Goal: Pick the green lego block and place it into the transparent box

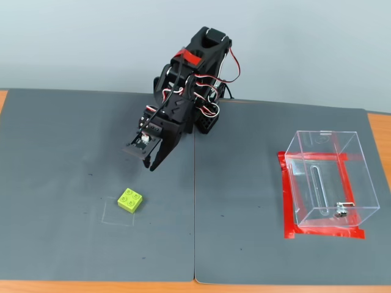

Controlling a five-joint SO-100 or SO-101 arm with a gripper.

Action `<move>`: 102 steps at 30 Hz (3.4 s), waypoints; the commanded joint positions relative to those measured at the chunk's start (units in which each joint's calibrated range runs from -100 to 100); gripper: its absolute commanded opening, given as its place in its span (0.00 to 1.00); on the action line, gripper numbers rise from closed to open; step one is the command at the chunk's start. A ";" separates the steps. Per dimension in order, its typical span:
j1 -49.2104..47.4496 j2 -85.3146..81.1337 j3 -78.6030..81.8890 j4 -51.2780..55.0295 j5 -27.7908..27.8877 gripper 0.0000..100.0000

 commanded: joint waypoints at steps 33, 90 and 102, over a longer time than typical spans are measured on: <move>-0.40 27.98 -7.21 -19.49 2.13 0.31; -0.84 52.48 -18.97 -21.48 5.52 0.31; -0.32 52.48 -18.88 -21.40 6.51 0.26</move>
